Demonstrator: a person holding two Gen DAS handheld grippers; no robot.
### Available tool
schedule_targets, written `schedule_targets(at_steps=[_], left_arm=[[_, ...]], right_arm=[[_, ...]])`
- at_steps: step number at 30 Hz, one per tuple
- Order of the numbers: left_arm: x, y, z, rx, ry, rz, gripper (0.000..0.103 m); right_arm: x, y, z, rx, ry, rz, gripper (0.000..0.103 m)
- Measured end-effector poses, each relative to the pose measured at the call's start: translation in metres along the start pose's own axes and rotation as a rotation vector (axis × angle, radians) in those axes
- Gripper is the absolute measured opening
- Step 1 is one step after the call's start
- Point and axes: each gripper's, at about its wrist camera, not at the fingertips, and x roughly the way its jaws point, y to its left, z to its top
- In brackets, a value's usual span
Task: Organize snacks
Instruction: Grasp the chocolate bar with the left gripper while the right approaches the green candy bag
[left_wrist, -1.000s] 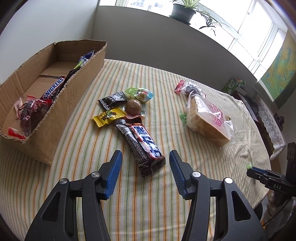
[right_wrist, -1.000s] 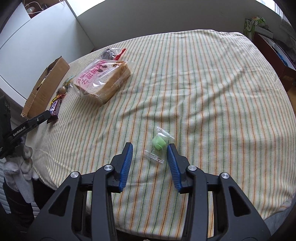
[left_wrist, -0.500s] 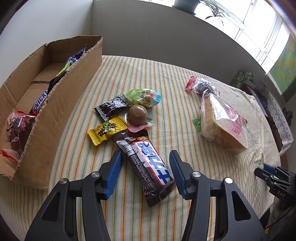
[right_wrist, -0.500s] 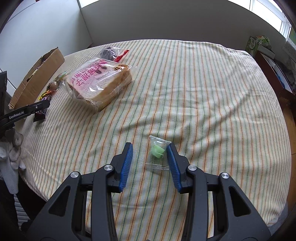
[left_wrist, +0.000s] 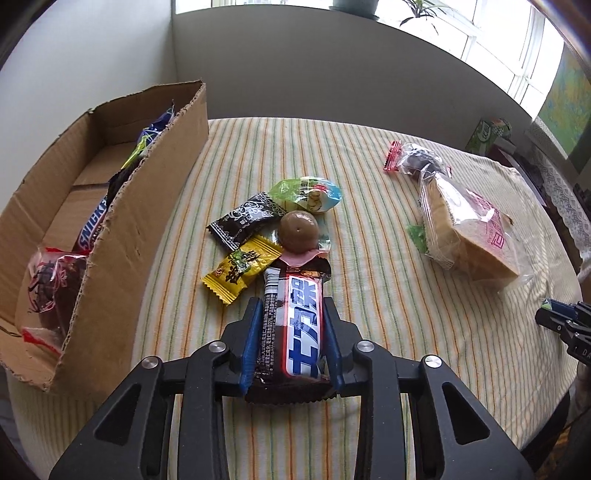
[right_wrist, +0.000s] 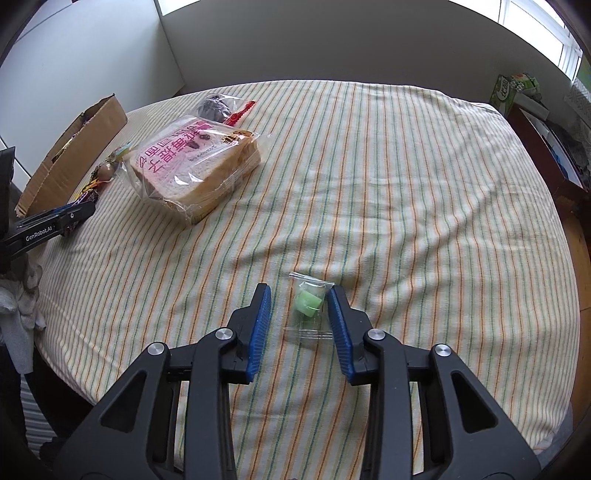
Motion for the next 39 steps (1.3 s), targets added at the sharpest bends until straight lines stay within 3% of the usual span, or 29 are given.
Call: schedule_targets(at_steps=[3, 16, 23, 32, 39], left_arm=[[-0.001, -0.001, 0.0, 0.009, -0.008, 0.0, 0.027], [-0.004, 0.003, -0.004, 0.003, -0.044, -0.062, 0.027], [-0.028, 0.013, -0.007, -0.035, -0.096, -0.099, 0.027], [-0.092, 0.042, 0.018, -0.108, -0.304, -0.094, 0.027], [-0.11, 0.094, 0.029, -0.21, -0.373, -0.014, 0.027]], right_arm=[[0.0, -0.003, -0.002, 0.002, -0.017, 0.001, 0.024], [-0.002, -0.001, 0.0, 0.041, -0.024, -0.021, 0.023], [-0.033, 0.012, 0.008, 0.03, -0.088, -0.005, 0.022], [-0.06, 0.089, 0.067, -0.119, -0.2, 0.121, 0.022], [-0.052, 0.177, 0.118, -0.251, -0.243, 0.225, 0.022]])
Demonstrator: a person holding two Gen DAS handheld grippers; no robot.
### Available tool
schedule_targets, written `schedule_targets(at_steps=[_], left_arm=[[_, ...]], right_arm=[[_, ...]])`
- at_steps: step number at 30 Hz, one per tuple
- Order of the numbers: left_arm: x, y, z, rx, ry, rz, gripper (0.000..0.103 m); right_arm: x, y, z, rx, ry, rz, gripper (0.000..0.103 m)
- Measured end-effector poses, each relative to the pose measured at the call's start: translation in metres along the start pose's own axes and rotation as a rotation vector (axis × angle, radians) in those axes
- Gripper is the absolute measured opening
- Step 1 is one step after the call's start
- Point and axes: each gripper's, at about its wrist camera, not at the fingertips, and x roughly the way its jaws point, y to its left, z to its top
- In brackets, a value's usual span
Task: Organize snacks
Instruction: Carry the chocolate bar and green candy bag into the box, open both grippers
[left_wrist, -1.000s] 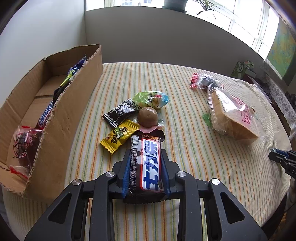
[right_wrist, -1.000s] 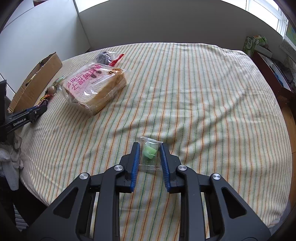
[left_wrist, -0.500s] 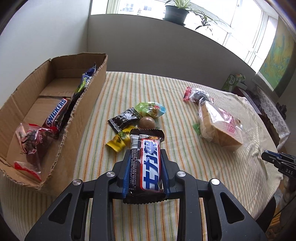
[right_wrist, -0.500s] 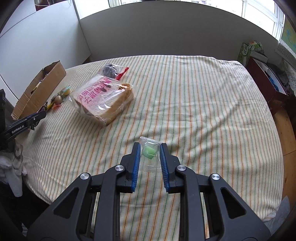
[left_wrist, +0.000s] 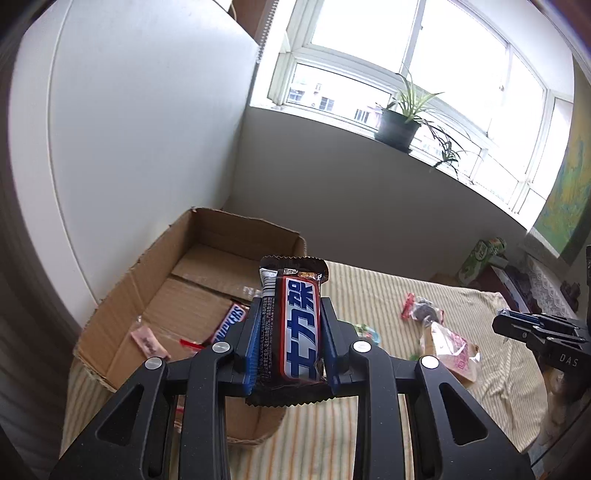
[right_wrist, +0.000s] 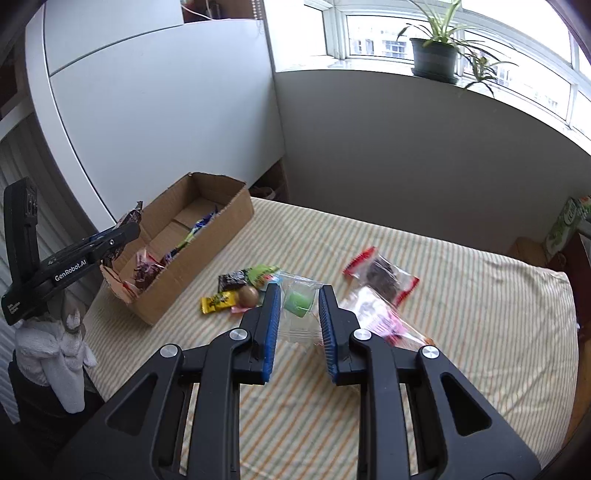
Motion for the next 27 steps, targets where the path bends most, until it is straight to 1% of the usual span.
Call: schedule_targets(at_steps=[5, 8, 14, 17, 18, 19, 20, 21, 23, 26, 27], left_arm=[[0.003, 0.03, 0.003, -0.035, -0.002, 0.065, 0.027], [0.009, 0.042, -0.001, -0.039, 0.012, 0.105, 0.027], [0.016, 0.054, -0.006, -0.05, 0.035, 0.135, 0.027], [0.017, 0.058, -0.007, -0.062, 0.043, 0.133, 0.027], [0.016, 0.058, -0.008, -0.058, 0.041, 0.139, 0.027], [0.016, 0.058, -0.008, -0.059, 0.041, 0.144, 0.027], [0.016, 0.058, -0.008, -0.064, 0.043, 0.147, 0.027], [0.015, 0.059, -0.007, -0.073, 0.046, 0.149, 0.029], [0.013, 0.061, -0.006, -0.087, 0.035, 0.149, 0.031], [0.012, 0.06, -0.004, -0.092, 0.021, 0.157, 0.043], [0.011, 0.059, -0.004, -0.093, 0.017, 0.154, 0.044]], right_arm=[[0.044, 0.043, 0.032, -0.032, 0.023, 0.107, 0.022], [0.071, 0.071, 0.045, -0.064, 0.043, 0.153, 0.022], [0.116, 0.121, 0.054, -0.14, 0.098, 0.192, 0.022], [0.128, 0.13, 0.056, -0.146, 0.107, 0.197, 0.022], [0.13, 0.132, 0.057, -0.144, 0.104, 0.198, 0.026], [0.131, 0.131, 0.057, -0.142, 0.106, 0.196, 0.033], [0.13, 0.131, 0.057, -0.138, 0.1, 0.198, 0.05], [0.126, 0.129, 0.057, -0.134, 0.085, 0.194, 0.059], [0.122, 0.127, 0.058, -0.13, 0.075, 0.184, 0.06], [0.113, 0.118, 0.06, -0.109, 0.065, 0.182, 0.06], [0.109, 0.115, 0.06, -0.107, 0.059, 0.178, 0.062]])
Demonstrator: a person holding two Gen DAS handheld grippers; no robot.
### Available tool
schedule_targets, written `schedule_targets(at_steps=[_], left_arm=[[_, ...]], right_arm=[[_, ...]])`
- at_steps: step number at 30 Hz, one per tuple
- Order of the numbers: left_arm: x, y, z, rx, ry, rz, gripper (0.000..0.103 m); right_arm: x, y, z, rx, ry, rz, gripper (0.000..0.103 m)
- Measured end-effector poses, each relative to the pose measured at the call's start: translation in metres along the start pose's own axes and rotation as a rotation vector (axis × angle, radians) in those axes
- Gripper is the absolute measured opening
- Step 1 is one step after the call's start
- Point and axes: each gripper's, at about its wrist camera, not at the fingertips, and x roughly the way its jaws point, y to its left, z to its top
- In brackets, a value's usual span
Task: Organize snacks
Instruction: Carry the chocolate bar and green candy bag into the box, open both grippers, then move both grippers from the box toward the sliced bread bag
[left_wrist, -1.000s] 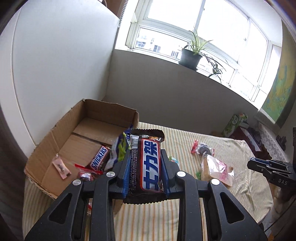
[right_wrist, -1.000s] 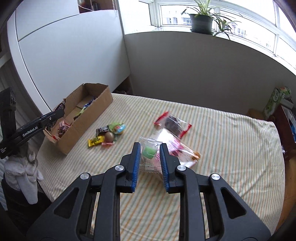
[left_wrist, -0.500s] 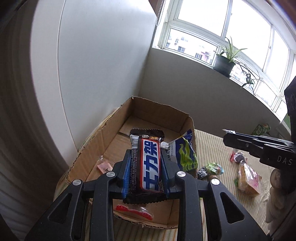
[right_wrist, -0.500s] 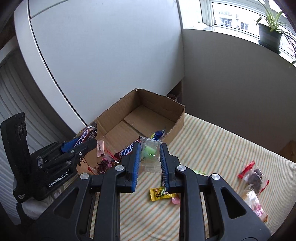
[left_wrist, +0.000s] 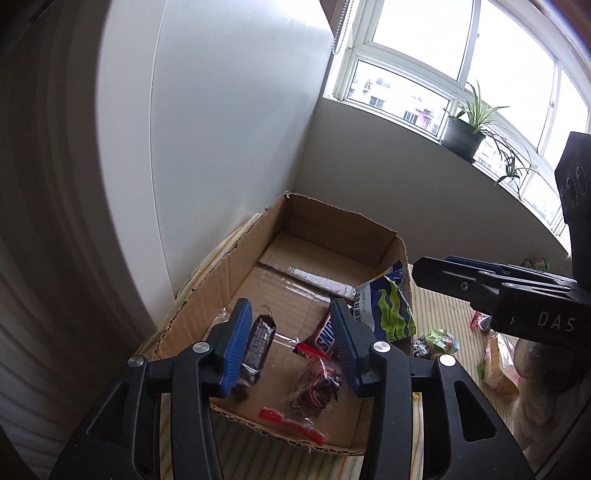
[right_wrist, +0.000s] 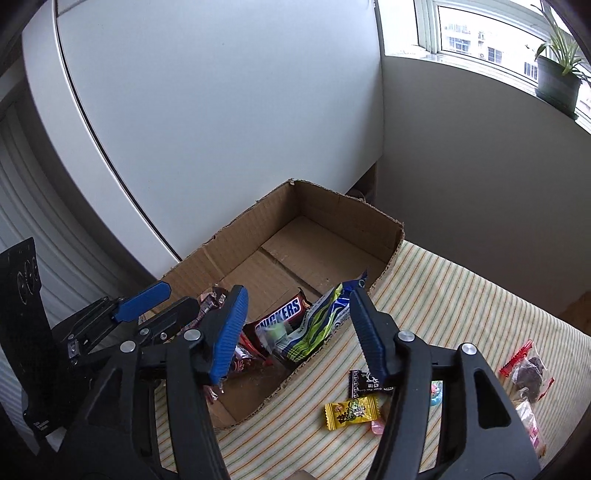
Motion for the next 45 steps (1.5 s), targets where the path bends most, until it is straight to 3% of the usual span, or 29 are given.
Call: schedule_targets(at_steps=[3, 19, 27, 35, 45], left_arm=[[-0.002, -0.005, -0.001, 0.007, -0.009, -0.009, 0.044], [-0.007, -0.055, -0.008, 0.088, -0.02, -0.097, 0.044], [0.002, -0.102, -0.027, 0.174, 0.04, -0.156, 0.049], [0.012, -0.162, -0.061, 0.328, 0.143, -0.232, 0.049], [0.014, -0.208, -0.086, 0.377, 0.25, -0.374, 0.049]], right_arm=[[-0.013, -0.007, -0.003, 0.002, -0.02, -0.021, 0.073], [-0.081, -0.068, -0.028, 0.024, -0.048, -0.139, 0.073], [-0.101, -0.131, -0.059, 0.083, 0.015, -0.217, 0.073], [-0.096, -0.194, -0.099, 0.158, 0.138, -0.187, 0.073], [-0.076, -0.23, -0.121, 0.21, 0.221, -0.073, 0.073]])
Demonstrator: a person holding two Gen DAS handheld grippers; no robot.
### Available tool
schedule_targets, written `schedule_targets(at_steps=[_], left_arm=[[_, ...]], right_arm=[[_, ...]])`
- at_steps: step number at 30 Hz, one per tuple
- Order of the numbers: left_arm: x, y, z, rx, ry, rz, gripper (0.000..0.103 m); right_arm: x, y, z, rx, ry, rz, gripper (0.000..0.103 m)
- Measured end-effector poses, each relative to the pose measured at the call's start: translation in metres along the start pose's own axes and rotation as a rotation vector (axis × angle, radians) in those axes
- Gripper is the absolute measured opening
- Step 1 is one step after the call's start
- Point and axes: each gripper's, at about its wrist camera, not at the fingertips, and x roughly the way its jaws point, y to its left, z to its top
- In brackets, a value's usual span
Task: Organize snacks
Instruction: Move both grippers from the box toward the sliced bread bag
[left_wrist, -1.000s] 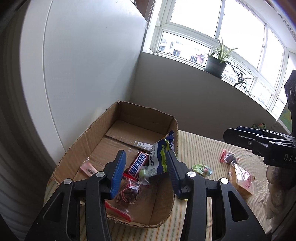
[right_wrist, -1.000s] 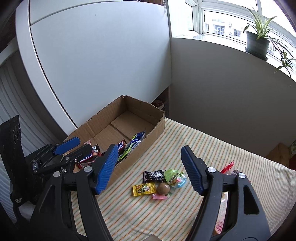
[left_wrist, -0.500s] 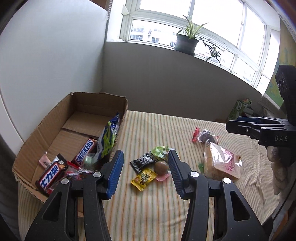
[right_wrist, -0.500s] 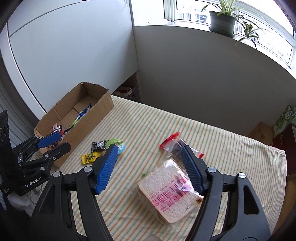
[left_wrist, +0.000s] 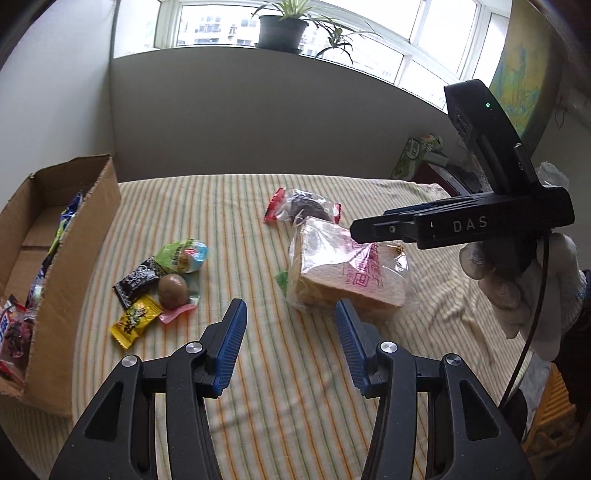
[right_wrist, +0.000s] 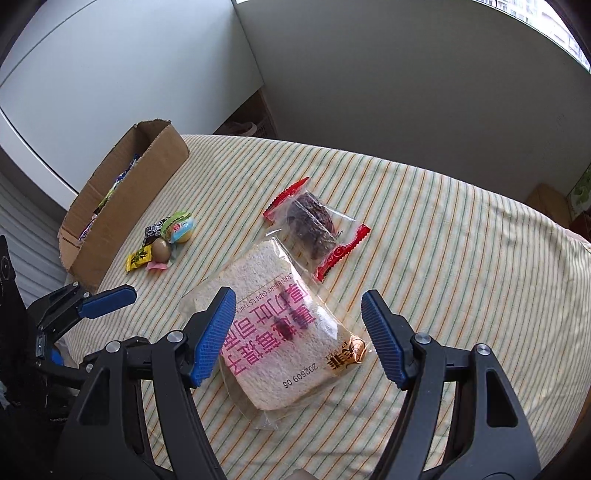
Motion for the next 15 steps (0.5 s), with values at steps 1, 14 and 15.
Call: schedule_targets(at_steps=[1, 14, 15], left_arm=[[0.002, -0.003, 0.0, 0.001, 0.005, -0.009, 0.049], [0.022, -0.018, -0.003, -0.032, 0.092, -0.135, 0.049], [0.023, -0.018, -0.004, -0.031, 0.097, -0.136, 0.049]], right_arm=[[0.002, -0.002, 0.0, 0.001, 0.005, 0.0, 0.073], [0.013, -0.005, -0.006, -0.003, 0.058, 0.085, 0.065], [0.012, -0.004, -0.007, 0.001, 0.062, 0.096, 0.065]])
